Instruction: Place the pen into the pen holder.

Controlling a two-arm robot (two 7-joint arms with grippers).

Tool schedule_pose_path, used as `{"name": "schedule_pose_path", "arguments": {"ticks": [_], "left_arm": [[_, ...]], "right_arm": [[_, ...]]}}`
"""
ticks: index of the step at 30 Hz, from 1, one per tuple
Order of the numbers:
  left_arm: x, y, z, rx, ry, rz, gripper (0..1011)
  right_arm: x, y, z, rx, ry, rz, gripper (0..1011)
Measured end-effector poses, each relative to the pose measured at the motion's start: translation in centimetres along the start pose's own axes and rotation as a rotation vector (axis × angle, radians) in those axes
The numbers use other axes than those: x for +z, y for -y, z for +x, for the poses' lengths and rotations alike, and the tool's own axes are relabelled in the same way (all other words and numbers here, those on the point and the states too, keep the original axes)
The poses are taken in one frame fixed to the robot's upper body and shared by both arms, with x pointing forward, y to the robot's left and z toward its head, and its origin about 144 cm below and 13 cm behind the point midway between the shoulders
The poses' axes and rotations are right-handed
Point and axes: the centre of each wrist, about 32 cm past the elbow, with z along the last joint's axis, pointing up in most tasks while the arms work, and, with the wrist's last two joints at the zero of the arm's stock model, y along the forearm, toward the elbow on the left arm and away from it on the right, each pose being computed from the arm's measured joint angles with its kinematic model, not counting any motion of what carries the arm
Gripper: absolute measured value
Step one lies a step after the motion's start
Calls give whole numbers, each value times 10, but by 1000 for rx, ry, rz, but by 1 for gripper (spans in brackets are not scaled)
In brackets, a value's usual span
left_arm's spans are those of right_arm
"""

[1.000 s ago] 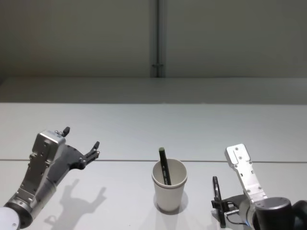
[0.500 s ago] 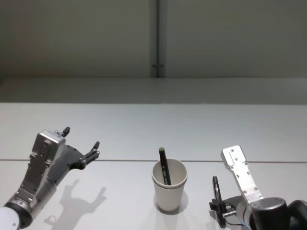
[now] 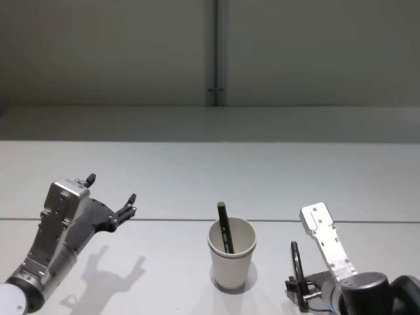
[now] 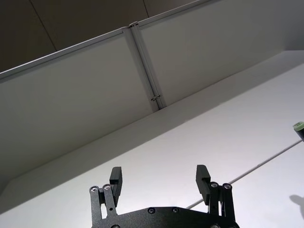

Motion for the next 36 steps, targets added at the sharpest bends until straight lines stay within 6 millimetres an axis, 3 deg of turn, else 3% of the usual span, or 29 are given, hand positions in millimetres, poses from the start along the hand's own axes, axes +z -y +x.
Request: {"name": "schedule_pose_path", "arguments": {"ticks": [36], "left_arm": [[0, 0, 0, 0, 0, 0, 1001]], "right_arm": [[-1, -4, -5, 21, 20, -10, 998]]}}
